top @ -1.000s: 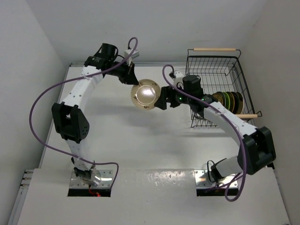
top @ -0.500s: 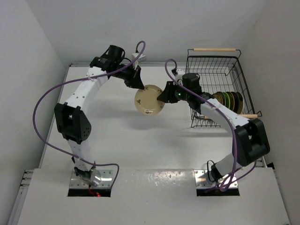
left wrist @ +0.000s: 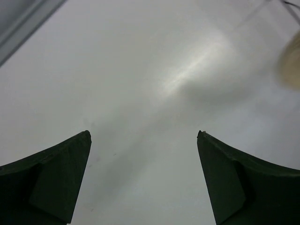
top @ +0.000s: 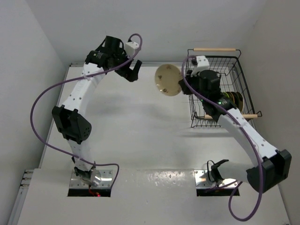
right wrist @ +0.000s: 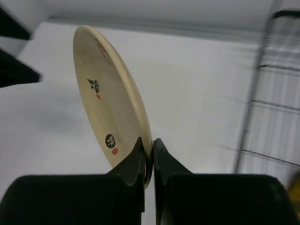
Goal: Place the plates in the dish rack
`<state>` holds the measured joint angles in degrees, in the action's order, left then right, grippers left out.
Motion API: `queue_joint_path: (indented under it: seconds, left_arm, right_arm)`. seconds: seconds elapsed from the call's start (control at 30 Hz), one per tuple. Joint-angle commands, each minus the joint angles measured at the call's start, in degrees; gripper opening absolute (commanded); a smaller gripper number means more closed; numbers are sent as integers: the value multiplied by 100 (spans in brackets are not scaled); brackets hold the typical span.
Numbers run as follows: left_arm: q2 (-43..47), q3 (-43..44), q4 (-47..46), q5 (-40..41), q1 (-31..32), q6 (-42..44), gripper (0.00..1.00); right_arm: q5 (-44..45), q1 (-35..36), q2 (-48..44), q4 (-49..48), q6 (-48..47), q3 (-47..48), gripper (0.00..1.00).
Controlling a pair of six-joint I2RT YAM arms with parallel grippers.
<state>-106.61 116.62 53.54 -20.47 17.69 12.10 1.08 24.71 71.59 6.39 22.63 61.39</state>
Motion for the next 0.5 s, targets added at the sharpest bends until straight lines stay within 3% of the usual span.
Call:
queue_joint_path:
  seconds: [0.0, 0.07, 0.13, 0.2, 0.3, 0.47]
  left_arm:
    - [-35, 510, -54, 2185, -178, -401, 100]
    - [-36, 511, -107, 2660, -231, -471, 100]
    - [-36, 397, -107, 2662, -231, -472, 100]
    - [-36, 205, -107, 2513, -231, -472, 100]
    - [-36, 98, -107, 2425, -231, -472, 100]
    - [17, -121, -107, 2495, -231, -419, 100]
  right_arm:
    - [2385, -185, -417, 591, -1076, 523, 0]
    - [3080, -405, -453, 757, -1774, 673, 0]
    - [3902, -545, -296, 915, -2060, 865, 0]
    - [4118, -704, -155, 1039, -2428, 919, 0]
    - [4111, -1117, 83, 1153, -2562, 761, 0]
    - [3235, -1618, 574, 1496, -2317, 436, 0]
